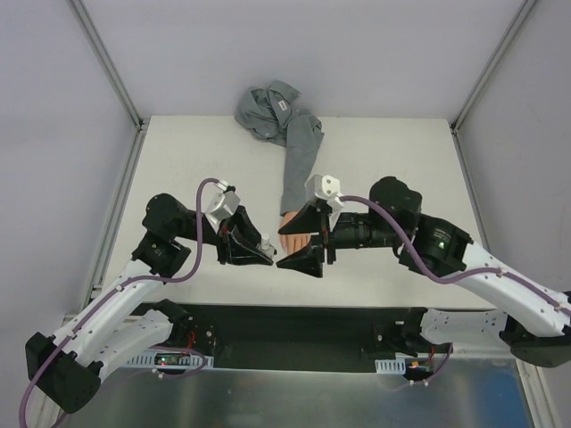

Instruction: Paint the nails

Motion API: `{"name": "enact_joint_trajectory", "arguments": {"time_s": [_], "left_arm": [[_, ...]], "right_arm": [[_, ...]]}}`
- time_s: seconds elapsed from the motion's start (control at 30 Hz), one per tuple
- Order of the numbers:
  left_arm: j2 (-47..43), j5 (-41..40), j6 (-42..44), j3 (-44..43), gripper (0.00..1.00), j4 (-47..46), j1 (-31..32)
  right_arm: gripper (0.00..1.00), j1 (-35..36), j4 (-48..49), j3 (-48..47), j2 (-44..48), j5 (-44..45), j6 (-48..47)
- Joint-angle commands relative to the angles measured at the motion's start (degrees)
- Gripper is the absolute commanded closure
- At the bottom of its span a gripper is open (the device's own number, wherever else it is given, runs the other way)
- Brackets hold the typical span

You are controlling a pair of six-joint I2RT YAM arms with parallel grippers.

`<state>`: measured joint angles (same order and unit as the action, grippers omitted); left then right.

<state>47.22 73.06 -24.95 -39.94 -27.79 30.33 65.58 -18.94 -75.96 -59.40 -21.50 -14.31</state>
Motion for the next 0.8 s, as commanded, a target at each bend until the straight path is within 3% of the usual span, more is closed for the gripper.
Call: {"name": "enact_joint_trajectory", "arguments": {"time_s": [0.0, 0.3, 0.43, 0.6, 0.77], "left_arm": [[-0.4, 6.3, -2.1, -0.4, 1.00, -6.8, 1.2], [-0.8, 8.0, -2.3, -0.3, 1.00, -7.0, 2.6], [-1.0, 8.0, -2.3, -0.6, 1.00, -7.1, 2.7], [-0.7, 8.0, -2.4, -0.7, 1.00, -7.1, 2.8], [-0.6, 7.8, -2.4, -0.7, 1.00, -7.3, 2.9]], "right_arm": [[0.33, -3.3, 5.9, -2.7, -3.2, -17.9, -2.4], [0.41, -6.4, 11.4, -2.8, -7.7, -26.2, -0.7], [0.49, -7.0, 13.0, -3.0, -9.0, -29.3, 0.1], [0.52, -6.9, 13.8, -2.4, -10.7, -30.2, 0.2], [0.63, -6.9, 15.5, -1.5, -11.0, -30.4, 0.9]]}}
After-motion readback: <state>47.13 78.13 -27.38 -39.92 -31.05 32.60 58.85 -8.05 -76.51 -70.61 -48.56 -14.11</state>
